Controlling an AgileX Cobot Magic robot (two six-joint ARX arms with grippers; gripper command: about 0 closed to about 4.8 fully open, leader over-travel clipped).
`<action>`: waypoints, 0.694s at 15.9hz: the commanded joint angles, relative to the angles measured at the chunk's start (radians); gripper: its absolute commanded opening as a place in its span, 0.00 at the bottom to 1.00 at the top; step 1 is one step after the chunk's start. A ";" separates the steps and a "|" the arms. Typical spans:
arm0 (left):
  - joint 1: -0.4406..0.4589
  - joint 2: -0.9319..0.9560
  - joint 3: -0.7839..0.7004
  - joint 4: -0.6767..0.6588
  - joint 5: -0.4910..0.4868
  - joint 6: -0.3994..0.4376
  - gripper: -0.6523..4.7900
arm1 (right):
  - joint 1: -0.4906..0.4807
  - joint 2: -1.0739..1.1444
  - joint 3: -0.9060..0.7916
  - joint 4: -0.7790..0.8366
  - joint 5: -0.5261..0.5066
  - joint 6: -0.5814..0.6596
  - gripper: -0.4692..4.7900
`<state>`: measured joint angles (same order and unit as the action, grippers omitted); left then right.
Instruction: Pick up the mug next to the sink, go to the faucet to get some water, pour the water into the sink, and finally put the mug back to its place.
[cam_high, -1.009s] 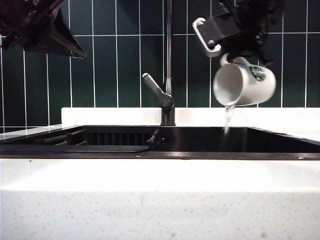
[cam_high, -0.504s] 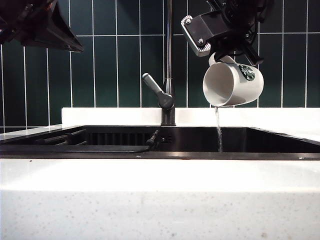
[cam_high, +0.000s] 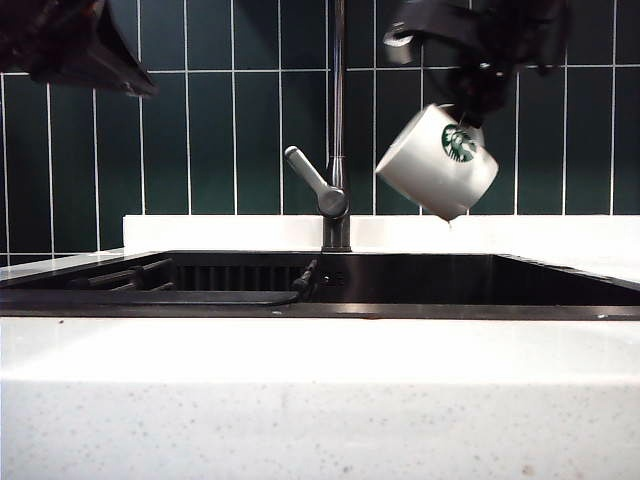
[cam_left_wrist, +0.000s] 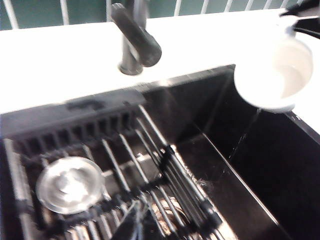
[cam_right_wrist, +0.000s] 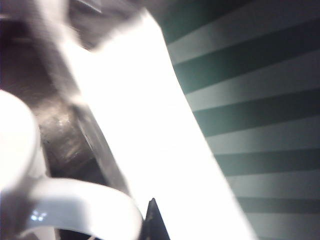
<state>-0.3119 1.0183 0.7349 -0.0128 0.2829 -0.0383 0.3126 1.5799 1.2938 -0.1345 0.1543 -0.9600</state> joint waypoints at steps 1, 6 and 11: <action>-0.001 -0.030 0.001 0.019 -0.042 0.005 0.11 | -0.082 -0.014 -0.019 0.032 -0.066 0.336 0.09; -0.001 -0.031 -0.022 0.084 -0.062 0.031 0.11 | -0.230 -0.017 -0.131 0.163 -0.209 0.617 0.09; -0.001 -0.049 -0.149 0.228 -0.085 -0.003 0.11 | -0.332 -0.017 -0.185 0.315 -0.262 0.726 0.09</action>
<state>-0.3119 0.9813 0.6048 0.1574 0.2157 -0.0216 -0.0078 1.5764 1.1107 0.0902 -0.0967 -0.2649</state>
